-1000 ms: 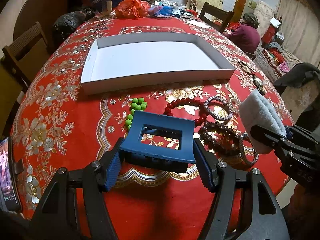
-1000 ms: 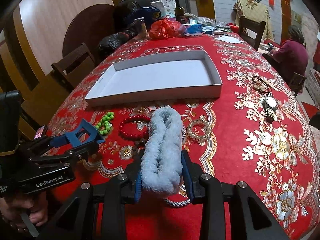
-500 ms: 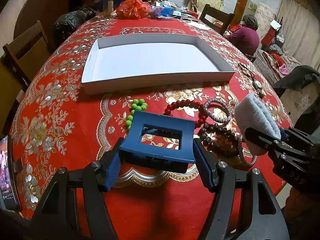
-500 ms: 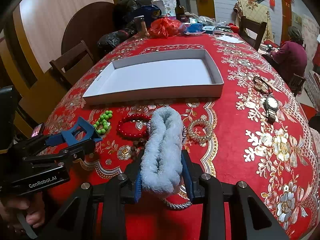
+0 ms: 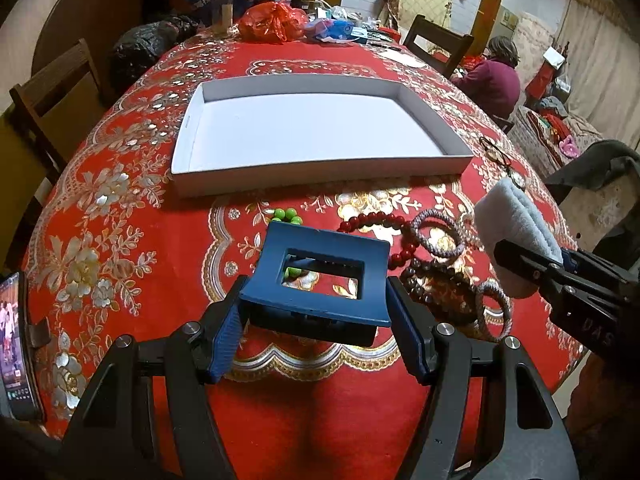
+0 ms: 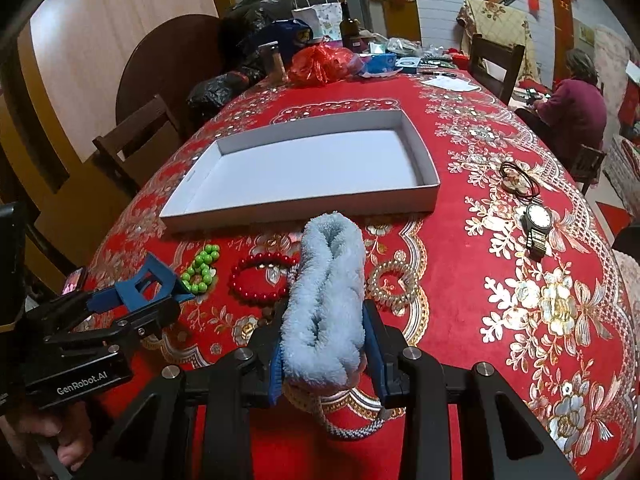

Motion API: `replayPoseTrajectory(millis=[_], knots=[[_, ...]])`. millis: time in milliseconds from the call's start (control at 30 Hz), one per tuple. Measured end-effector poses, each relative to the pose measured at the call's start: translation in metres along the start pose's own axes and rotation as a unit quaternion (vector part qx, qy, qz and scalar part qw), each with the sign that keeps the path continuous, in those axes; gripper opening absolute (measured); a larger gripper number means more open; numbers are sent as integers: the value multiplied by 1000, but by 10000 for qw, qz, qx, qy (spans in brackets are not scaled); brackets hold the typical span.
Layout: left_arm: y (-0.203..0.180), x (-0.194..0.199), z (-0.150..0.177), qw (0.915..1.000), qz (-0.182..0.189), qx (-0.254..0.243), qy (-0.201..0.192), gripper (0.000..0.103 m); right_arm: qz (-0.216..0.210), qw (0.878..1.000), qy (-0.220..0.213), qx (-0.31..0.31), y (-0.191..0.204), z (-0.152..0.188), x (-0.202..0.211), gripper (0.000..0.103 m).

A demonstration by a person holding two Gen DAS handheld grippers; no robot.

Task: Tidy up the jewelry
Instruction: 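Carry the blue clip and grey scrunchie over the white box lid with both grippers, then release the blue clip and grey scrunchie into the white box lid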

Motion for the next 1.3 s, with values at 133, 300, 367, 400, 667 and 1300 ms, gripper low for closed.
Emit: replayPoseTrajectory(millis=[133,300,367,400,667,1300], knots=[[0,10,-31,9997,-85,-94,-218,66,-137,9997,-77,-160,-2,-25,2,32],[7,13,-81,9987,-162,-83,-473,66,-121,9993,-272,-208,-7,-70,3,32],[14,7,-96,9987,-154,-48,-481,66,-110,9993,-307,-180,-9,-90,-1,32],[18,3,-104,9988,-144,-32,-470,66,-83,9993,-329,-149,-9,-98,-3,32],[58,-62,-143,9995,-64,133,-275,66,-308,9983,-347,-347,-23,-129,-55,32],[86,-128,-113,9987,-231,256,369,66,576,9963,368,-520,-73,-115,-131,32]])
Point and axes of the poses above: each gripper's, at about its wrist camera, not at the fingertips, and x roughly against the way its jaws point, y to its left, z to its underside, the point moved 9 cm from there along -x, roughly the way its jaws point, and after that the axes turned 4 degrees about -x, right-handed, at the moved point
